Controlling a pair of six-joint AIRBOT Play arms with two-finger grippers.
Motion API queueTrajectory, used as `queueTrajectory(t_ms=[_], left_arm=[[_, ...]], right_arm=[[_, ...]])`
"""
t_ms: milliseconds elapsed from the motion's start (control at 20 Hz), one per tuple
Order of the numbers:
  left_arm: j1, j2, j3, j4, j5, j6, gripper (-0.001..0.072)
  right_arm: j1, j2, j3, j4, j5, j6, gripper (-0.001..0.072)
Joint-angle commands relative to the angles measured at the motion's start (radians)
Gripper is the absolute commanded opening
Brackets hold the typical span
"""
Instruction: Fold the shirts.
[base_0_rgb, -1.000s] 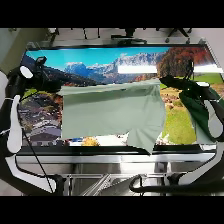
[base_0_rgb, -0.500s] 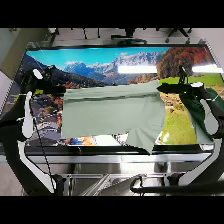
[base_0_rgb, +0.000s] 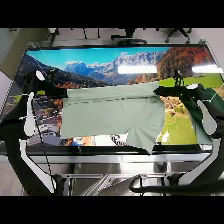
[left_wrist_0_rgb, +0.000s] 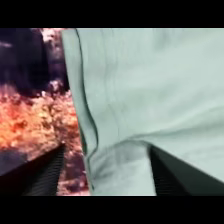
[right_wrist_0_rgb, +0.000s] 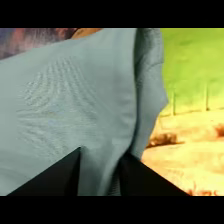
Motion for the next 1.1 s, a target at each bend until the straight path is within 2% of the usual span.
queueTrajectory(t_ms=[0, 50, 100, 250, 350, 500, 650, 700, 850, 950, 1050], left_arm=[[0.015, 0.04, 0.001, -0.029, -0.112, -0.074, 0.0593], [0.029, 0.069, 0.001, -0.029, -0.148, -0.097, 0.0593], [0.051, 0.107, 0.001, -0.029, -0.197, -0.119, 0.0593], [0.124, 0.251, -0.091, -0.029, -0.306, -0.151, 0.0593], [0.166, 0.379, -0.285, -0.03, -0.279, -0.15, 0.0593], [0.211, 0.555, -0.673, -0.04, -0.146, -0.132, 0.0593], [0.221, 0.643, -0.976, -0.043, 0.038, -0.122, 0.0593], [0.219, 0.652, -1.042, -0.082, 0.092, -0.093, 0.0593], [0.219, 0.65, -1.149, -0.28, 0.237, 0.022, 0.0593], [0.219, 0.65, -1.169, -0.418, 0.265, 0.109, 0.0591], [0.219, 0.65, -1.179, -0.486, 0.26, 0.152, 0.0566]], right_arm=[[0.0, 0.11, 0.003, -0.021, 0.014, 0.004, 0.0428], [-0.007, 0.167, 0.003, -0.053, 0.026, 0.008, 0.044], [-0.022, 0.233, 0.003, -0.123, 0.044, 0.059, 0.044], [-0.099, 0.405, -0.002, -0.438, 0.143, 0.351, 0.0439], [-0.169, 0.496, -0.046, -0.507, 0.278, 0.431, 0.0439], [-0.271, 0.626, -0.212, -0.508, 0.409, 0.482, 0.0439], [-0.323, 0.748, -0.436, -0.499, 0.445, 0.54, 0.0439], [-0.322, 0.782, -0.52, -0.49, 0.443, 0.555, 0.0439], [-0.32, 0.836, -0.74, -0.367, 0.42, 0.53, 0.0439], [-0.318, 0.835, -0.861, -0.264, 0.414, 0.475, 0.044], [-0.295, 0.83, -0.954, -0.203, 0.387, 0.434, 0.044]])
